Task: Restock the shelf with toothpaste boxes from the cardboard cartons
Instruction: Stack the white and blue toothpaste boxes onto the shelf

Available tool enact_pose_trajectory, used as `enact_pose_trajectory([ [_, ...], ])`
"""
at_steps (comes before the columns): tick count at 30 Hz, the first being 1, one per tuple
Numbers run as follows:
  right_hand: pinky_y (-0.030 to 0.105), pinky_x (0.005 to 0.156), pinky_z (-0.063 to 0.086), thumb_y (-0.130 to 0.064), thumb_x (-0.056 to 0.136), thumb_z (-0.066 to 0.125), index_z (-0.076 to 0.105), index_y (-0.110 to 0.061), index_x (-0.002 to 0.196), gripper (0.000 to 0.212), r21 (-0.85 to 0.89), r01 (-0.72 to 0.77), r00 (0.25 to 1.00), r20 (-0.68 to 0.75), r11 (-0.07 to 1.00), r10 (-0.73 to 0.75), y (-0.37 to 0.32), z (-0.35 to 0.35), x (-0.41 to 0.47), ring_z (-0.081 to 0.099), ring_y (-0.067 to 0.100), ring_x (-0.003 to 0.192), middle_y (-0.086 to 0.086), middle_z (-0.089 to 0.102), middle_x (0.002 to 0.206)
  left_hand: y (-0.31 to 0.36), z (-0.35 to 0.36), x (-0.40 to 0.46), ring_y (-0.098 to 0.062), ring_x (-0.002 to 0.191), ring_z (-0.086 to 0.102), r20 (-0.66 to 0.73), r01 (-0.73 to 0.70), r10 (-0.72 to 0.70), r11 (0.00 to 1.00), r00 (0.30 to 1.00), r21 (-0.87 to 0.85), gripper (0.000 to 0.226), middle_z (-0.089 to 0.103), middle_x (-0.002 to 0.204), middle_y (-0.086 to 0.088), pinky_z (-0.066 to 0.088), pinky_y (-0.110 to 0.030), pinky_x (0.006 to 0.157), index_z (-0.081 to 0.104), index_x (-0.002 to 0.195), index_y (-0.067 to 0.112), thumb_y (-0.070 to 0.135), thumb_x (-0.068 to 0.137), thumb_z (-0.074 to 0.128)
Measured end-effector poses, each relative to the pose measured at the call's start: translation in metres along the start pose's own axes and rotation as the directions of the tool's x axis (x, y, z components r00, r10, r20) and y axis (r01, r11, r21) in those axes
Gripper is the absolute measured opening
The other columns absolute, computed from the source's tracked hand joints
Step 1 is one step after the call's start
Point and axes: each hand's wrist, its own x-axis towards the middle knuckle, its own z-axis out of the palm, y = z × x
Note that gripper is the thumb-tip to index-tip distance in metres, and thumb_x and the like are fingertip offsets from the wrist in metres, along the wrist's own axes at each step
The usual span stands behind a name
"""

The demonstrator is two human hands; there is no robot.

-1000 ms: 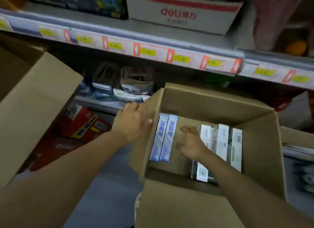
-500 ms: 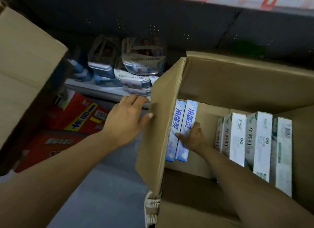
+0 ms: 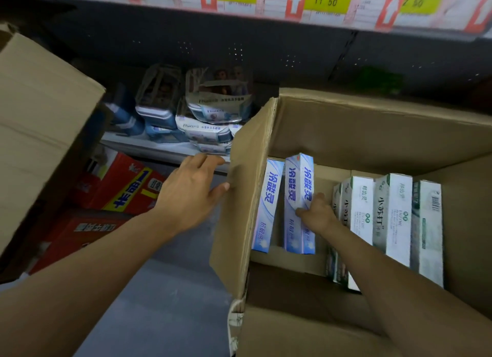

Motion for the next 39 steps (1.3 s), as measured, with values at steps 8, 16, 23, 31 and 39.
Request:
enact_pose_trajectory([
  [8, 0.03, 0.075, 0.044, -0.02, 0.098, 0.042, 0.045, -0.011, 0.129, 0.032, 0.093, 0.13, 0.991, 0.03, 0.987, -0.133, -0.011, -0.082, -0.061, 0.061, 0.025, 0.091, 0.01, 0.061, 0.114, 0.033, -0.037, -0.009, -0.029, 0.108, 0.05, -0.194, -0.106, 0.103, 0.994, 0.976, -0.006, 0.043, 0.053, 0.113, -0.011, 0.048, -0.042, 0.081, 0.054, 0.123, 0.009, 0.015, 0.083, 0.066],
  [16, 0.015, 0.057, 0.036, -0.031, 0.1, 0.039, 0.042, -0.01, 0.129, 0.036, -0.053, 0.191, 0.979, -0.057, 0.98, -0.194, 0.017, -0.137, -0.103, 0.053, 0.001, 0.07, 0.01, 0.059, 0.114, 0.117, -0.01, 0.019, -0.022, 0.111, 0.049, 0.015, -0.362, 0.362, 0.927, 0.932, 0.1, 0.037, 0.054, 0.12, -0.003, 0.048, -0.039, 0.084, 0.051, 0.122, 0.018, 0.012, 0.086, 0.056],
  [23, 0.028, 0.068, 0.038, -0.027, 0.1, 0.036, 0.044, -0.015, 0.132, 0.035, -0.046, 0.218, 0.97, -0.096, 0.975, -0.221, 0.048, -0.156, -0.091, 0.056, 0.019, 0.09, 0.009, 0.059, 0.118, 0.123, 0.08, 0.057, -0.027, 0.124, 0.044, 0.587, -0.433, 0.066, 0.743, 0.807, 0.511, 0.057, 0.041, 0.136, -0.011, 0.043, -0.039, 0.094, 0.034, 0.139, 0.018, 0.021, 0.088, 0.06],
  [31, 0.017, 0.057, 0.039, -0.036, 0.099, 0.036, 0.04, -0.023, 0.135, 0.038, 0.02, 0.233, 0.971, -0.058, 0.972, -0.231, 0.073, -0.152, -0.067, 0.058, 0.003, 0.08, -0.004, 0.057, 0.106, 0.114, 0.164, 0.046, -0.044, 0.133, 0.027, 0.552, -0.094, -0.25, 0.849, 0.795, 0.52, 0.078, -0.009, 0.152, -0.027, 0.036, -0.045, 0.104, 0.004, 0.147, 0.015, 0.018, 0.089, 0.055],
  [39, 0.017, 0.055, 0.037, -0.034, 0.1, 0.036, 0.04, -0.021, 0.133, 0.036, 0.042, 0.2, 0.979, -0.058, 0.979, -0.198, 0.08, -0.148, -0.059, 0.057, 0.004, 0.074, -0.001, 0.057, 0.103, 0.099, 0.159, 0.048, -0.034, 0.126, 0.039, 0.521, -0.278, -0.095, 0.759, 0.848, 0.59, 0.076, 0.0, 0.152, -0.024, 0.042, -0.036, 0.098, 0.014, 0.145, 0.018, 0.02, 0.087, 0.063],
])
